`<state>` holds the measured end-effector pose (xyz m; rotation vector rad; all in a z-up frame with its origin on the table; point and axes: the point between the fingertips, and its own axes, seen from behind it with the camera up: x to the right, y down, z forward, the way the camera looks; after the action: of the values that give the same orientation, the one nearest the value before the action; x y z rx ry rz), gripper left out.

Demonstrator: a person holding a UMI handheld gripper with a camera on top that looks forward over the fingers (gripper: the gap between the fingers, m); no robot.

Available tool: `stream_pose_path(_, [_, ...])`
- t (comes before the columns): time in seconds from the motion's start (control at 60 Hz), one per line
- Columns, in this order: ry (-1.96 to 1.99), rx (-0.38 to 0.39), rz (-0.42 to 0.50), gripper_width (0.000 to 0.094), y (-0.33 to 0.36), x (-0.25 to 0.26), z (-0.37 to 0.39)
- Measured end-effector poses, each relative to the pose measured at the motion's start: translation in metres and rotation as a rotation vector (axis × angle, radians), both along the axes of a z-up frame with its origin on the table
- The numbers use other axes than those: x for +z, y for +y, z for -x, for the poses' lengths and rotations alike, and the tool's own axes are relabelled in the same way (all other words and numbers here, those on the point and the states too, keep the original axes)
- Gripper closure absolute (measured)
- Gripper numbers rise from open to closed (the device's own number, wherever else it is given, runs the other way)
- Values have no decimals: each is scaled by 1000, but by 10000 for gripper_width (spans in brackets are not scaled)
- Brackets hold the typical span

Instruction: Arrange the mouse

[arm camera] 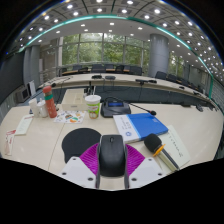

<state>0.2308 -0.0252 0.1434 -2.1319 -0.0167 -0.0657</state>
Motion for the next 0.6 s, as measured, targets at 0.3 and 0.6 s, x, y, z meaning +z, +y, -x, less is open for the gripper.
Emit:
stream_pose_path(0.3, [-4,125,110,618,114,-90,116])
stream_pose_path(0.6, [38,97,211,482,137,-152,133])
